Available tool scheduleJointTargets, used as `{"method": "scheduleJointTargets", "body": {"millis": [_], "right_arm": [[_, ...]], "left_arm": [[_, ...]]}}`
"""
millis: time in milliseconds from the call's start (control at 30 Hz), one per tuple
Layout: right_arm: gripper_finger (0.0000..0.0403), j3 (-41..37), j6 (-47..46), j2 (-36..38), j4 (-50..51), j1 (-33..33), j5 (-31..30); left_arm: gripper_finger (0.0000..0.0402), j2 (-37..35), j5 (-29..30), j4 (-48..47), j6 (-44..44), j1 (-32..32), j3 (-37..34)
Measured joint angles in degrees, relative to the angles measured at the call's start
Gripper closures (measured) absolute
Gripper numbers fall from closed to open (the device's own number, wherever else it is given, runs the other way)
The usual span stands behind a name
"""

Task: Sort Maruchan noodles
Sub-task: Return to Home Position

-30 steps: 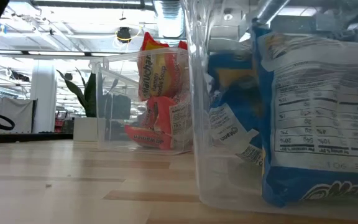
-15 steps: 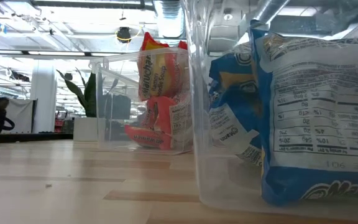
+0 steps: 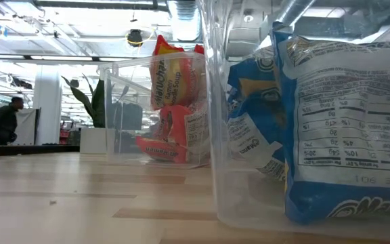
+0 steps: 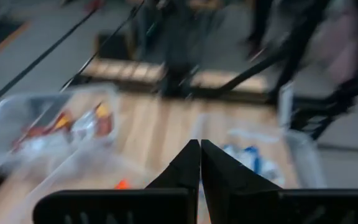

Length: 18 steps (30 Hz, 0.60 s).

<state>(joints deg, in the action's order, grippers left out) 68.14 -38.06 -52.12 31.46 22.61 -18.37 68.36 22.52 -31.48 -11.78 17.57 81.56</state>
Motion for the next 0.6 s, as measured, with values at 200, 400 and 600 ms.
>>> {"method": "scheduleJointTargets", "body": {"millis": [200,400,600], "right_arm": [[0.0117,0.0,0.04,0.0,-0.19,0.0,-2.91],[0.0117,0.0,0.0,0.01,-0.29,0.0,-4.79],[0.0117,0.0,-0.03,0.01,-0.27,0.0,-6.01]], "left_arm": [[0.0401,-18.07,-6.85,22.0,1.44,-2.27,-23.27],[0.0401,-34.24,-4.42,29.32,-2.97,-3.07,-40.18],[0.0402,-47.39,-3.11,36.05,-6.81,-3.09,-54.23]]}}
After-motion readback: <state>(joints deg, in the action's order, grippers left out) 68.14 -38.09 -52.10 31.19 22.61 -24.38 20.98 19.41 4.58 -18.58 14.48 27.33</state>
